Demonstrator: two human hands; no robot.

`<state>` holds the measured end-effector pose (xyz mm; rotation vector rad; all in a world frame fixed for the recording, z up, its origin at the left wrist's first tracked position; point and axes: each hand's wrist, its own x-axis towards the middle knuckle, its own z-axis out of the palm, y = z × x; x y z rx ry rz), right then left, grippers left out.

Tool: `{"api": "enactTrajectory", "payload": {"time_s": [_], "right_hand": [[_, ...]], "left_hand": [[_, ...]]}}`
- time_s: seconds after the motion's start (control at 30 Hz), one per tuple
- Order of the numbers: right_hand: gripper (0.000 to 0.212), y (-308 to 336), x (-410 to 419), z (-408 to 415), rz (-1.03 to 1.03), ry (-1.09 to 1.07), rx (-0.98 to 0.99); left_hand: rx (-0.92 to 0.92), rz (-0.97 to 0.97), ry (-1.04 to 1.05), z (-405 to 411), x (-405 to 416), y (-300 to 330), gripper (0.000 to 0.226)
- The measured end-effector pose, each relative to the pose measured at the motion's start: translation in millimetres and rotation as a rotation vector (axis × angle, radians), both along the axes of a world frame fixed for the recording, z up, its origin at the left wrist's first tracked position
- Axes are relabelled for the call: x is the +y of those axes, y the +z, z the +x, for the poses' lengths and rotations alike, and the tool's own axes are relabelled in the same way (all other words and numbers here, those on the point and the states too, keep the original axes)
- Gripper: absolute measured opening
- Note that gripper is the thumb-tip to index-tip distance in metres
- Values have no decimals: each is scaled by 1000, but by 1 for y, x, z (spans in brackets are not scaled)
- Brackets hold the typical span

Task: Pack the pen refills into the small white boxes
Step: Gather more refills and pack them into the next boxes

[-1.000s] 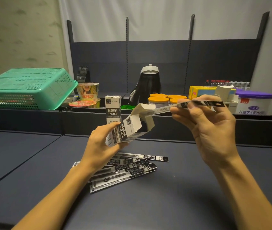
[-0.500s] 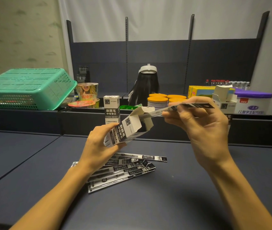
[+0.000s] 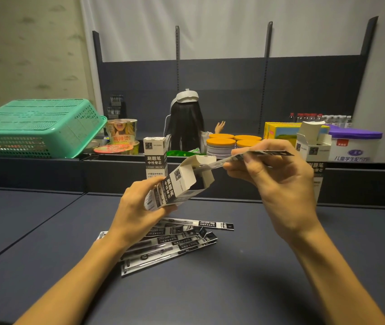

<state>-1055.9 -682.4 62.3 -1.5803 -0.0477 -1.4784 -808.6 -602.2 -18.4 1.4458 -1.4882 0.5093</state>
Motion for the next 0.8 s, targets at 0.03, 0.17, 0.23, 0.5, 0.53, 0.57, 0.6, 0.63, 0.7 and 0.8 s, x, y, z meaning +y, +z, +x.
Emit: {"api": "enactTrajectory", "payload": {"time_s": [0.03,0.17,0.23,0.5,0.53,0.57,0.6,0.63,0.7,0.8], "right_hand": [[11,-1,0,1,-4,7,19],[13,-8,-3,6,-56,-33,172],[16,-15,-4,10,-106,-77,254],[16,-24,-5,15,-305,-246,288],[16,-23,-6,15,-322,-259,274],[16,-24,-7,16,-349,-281,275],[16,-25,-10,16,-396,-318,294],[16,-28,-12,18,-462,-369,329],[18,-34,-15,23,-588,-473,412],[20,-36,-15,27,-653,-547,440]], "left_hand": [[-7,-1,-2,0,0,0,64],[-41,9,-24,0,-2,1,65],[-48,8,-30,0,-2,0,65],[-48,13,-43,0,-1,-1,67],[-47,11,-46,0,-1,-1,67],[-51,7,-53,0,-1,-1,67],[-61,1,-60,0,0,0,67],[-73,-6,-66,-1,0,0,67],[-101,-7,-71,-2,0,1,68],[-113,11,-69,-1,-1,0,66]]}}
